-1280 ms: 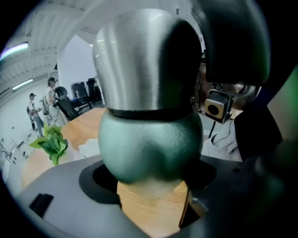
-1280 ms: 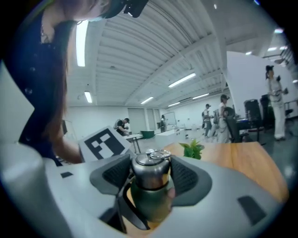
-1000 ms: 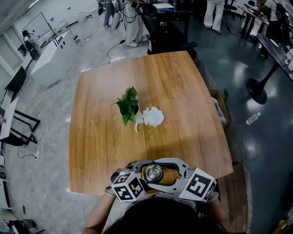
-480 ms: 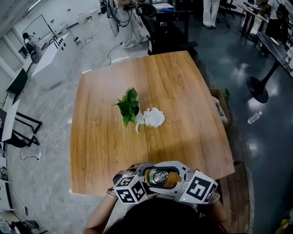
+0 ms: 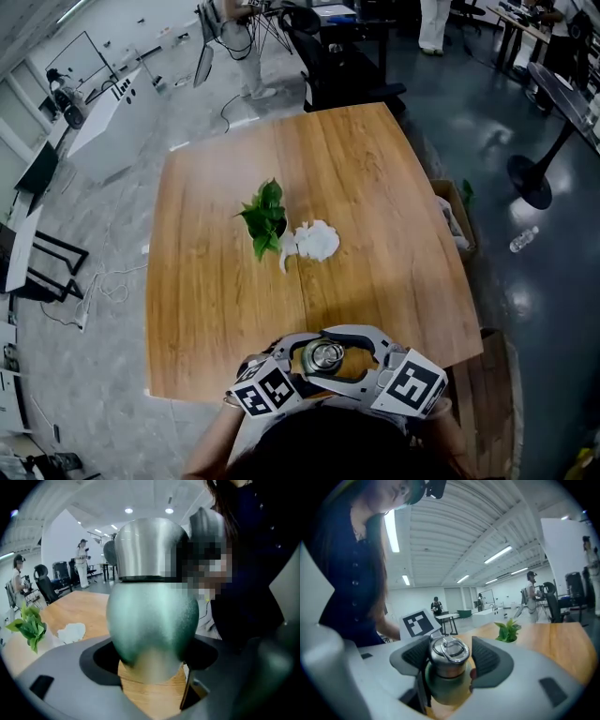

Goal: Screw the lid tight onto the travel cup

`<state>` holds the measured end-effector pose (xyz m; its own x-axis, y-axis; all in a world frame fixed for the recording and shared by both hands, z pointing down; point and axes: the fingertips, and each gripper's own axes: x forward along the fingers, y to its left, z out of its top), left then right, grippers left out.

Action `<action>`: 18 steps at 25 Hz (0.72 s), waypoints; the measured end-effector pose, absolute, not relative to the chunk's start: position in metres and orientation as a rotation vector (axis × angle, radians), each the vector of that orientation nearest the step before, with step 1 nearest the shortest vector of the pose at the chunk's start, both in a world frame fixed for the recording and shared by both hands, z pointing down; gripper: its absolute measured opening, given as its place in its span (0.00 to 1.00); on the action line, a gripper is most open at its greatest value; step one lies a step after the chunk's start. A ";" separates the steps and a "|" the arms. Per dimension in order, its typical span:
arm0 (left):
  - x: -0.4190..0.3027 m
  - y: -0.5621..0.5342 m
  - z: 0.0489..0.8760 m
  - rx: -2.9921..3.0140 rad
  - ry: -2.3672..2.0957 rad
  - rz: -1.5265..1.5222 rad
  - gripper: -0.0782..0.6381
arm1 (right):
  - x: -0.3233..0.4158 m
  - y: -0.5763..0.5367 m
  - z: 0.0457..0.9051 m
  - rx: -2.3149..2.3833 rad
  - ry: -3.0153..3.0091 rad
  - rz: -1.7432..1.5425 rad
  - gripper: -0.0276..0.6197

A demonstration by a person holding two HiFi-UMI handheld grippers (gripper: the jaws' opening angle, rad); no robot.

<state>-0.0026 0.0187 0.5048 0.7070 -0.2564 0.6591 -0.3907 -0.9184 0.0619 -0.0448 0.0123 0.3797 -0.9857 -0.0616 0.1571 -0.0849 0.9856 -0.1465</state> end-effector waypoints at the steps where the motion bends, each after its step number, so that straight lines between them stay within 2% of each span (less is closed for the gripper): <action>1: -0.002 0.018 0.502 2.720 -0.521 0.995 0.66 | -0.043 0.011 0.378 0.095 -2.989 0.253 0.48; 10: -0.023 -0.024 0.502 2.619 -0.952 1.133 0.66 | -0.047 -0.016 0.377 0.486 -3.002 0.251 0.47; 16: -0.006 0.019 0.496 2.738 -0.432 1.016 0.66 | -0.046 0.016 0.376 0.021 -2.945 0.215 0.47; 18: -0.006 0.016 0.499 2.719 -0.468 1.040 0.66 | -0.046 0.013 0.379 0.047 -2.925 0.159 0.47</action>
<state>-0.0064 0.0161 0.4993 0.7036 -0.2225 0.6748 -0.3580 -0.9314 0.0662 -0.0455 0.0129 0.3786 -0.9771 -0.0206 0.2119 -0.0434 0.9937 -0.1038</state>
